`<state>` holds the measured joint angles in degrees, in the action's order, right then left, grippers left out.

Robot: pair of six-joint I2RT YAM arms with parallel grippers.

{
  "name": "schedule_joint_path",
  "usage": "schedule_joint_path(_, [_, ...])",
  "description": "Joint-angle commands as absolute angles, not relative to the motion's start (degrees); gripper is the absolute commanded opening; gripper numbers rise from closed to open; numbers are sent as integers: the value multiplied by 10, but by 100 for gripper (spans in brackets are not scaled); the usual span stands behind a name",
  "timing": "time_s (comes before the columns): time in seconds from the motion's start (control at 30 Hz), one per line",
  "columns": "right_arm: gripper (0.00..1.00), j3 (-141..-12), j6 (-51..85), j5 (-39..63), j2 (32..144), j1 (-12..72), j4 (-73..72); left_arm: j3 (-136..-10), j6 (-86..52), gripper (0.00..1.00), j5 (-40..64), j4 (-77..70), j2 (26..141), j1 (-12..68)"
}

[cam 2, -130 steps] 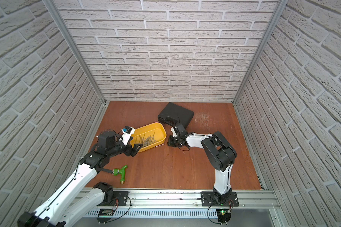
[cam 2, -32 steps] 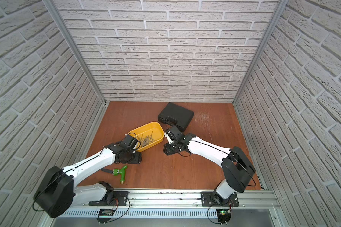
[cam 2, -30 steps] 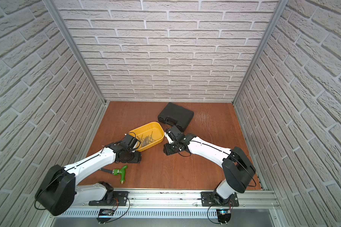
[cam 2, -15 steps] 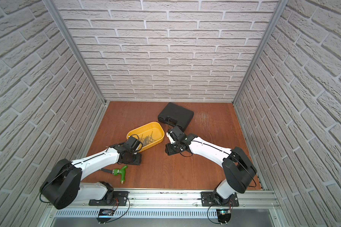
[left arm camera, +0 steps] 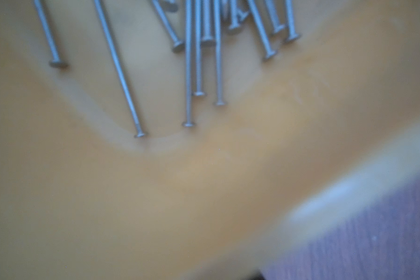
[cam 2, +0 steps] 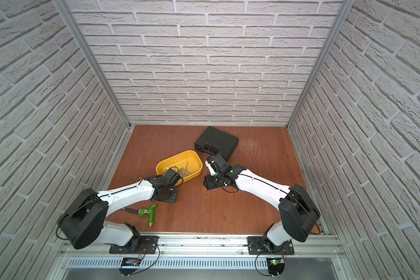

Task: Put the nails on the desktop into the storage box
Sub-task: Pick up the nail from the center of the board.

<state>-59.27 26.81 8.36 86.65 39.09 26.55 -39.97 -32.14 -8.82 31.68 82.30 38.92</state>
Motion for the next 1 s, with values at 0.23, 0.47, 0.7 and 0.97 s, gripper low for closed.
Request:
schedule_joint_path(0.23, [91,-596,281,74,839,369,249,-404,-323,9,-76,360,887,415])
schedule_joint_path(0.47, [91,-591,291,94,825,348,243,-417,-320,0,-54,351,902,414])
schedule_joint_path(0.7, [92,-583,315,147,820,323,223,-425,-323,0,4,348,809,387])
schedule_joint_path(0.97, [90,-588,372,261,826,305,144,-388,-344,0,213,209,650,284])
